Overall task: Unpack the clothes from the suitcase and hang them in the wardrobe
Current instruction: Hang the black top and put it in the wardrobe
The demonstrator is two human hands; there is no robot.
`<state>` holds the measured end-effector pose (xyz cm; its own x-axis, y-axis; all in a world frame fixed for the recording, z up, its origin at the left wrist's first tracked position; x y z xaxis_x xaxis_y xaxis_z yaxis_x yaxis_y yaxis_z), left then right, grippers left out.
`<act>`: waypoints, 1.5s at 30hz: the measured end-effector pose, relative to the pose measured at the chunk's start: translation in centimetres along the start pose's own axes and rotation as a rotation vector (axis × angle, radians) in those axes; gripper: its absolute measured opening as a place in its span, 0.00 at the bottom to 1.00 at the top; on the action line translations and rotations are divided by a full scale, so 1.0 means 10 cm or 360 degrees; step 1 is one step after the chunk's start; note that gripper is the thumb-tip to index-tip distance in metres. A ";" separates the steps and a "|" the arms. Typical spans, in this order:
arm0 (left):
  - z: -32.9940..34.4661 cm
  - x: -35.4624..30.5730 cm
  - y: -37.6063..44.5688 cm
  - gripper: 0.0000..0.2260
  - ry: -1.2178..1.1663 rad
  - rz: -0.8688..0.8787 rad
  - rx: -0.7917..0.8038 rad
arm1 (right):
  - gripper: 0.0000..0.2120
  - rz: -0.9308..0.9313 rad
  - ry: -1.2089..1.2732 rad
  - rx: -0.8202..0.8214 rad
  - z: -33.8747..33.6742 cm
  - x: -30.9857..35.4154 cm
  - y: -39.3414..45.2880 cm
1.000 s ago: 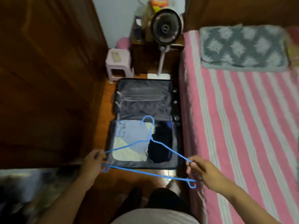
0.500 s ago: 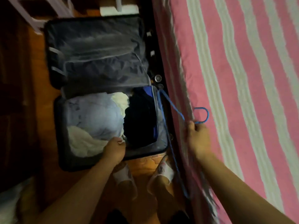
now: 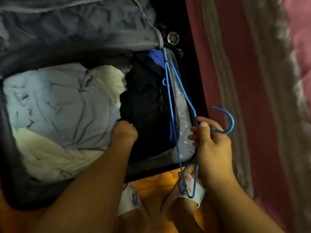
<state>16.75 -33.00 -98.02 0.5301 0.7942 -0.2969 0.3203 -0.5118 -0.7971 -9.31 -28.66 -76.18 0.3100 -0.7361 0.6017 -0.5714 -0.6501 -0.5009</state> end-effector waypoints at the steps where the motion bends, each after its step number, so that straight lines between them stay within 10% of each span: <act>1: -0.04 0.04 -0.09 0.15 -0.0012 -0.0014 0.0006 | 0.10 0.0033 0.0003 -0.0006 -0.06 0.00 -0.05; 9: -0.21 0.14 -0.81 0.13 -0.0057 0.0040 0.0318 | 0.11 0.0175 -0.0003 0.0053 -0.36 0.07 -0.40; 16: 0.31 0.22 -0.35 0.30 -0.0218 0.0159 0.0569 | 0.11 0.0122 0.0019 0.0105 -0.02 -0.36 -0.21; 19: 0.26 0.21 -0.28 0.11 -0.0044 0.0312 0.0285 | 0.11 0.0195 0.0035 0.0093 -0.07 -0.61 -0.32; 22: -0.07 -0.01 -0.60 0.13 -0.0384 0.0321 0.0048 | 0.11 0.0277 0.0071 0.0057 -0.31 -0.64 -0.60; 31: -2.37 -1.05 -3.18 0.08 -0.1162 0.0463 -0.0346 | 0.09 0.0270 0.0193 -0.0036 -1.66 0.70 -1.67; 41: -4.11 -2.86 -6.12 0.05 -0.0659 0.1178 0.0247 | 0.06 -0.0211 0.0118 0.0105 -3.34 2.47 -2.90; 45: -4.39 -3.56 -7.25 0.09 -0.0701 0.1413 0.0497 | 0.21 -0.0616 0.0070 0.0220 -3.84 3.25 -3.17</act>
<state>9.13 -38.57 -6.53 0.1217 0.2544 -0.9594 -0.2963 -0.9132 -0.2797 -10.31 -24.77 -16.87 0.4474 -0.4256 0.7866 -0.3108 -0.8987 -0.3095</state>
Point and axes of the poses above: each hand's wrist, its own y-axis towards the middle knuckle, its own z-axis out of the palm, x = y × z, the point moved 8 cm from there along y, towards the middle knuckle, and after that the axes turned 14 degrees about -y, right-handed, at the moved point
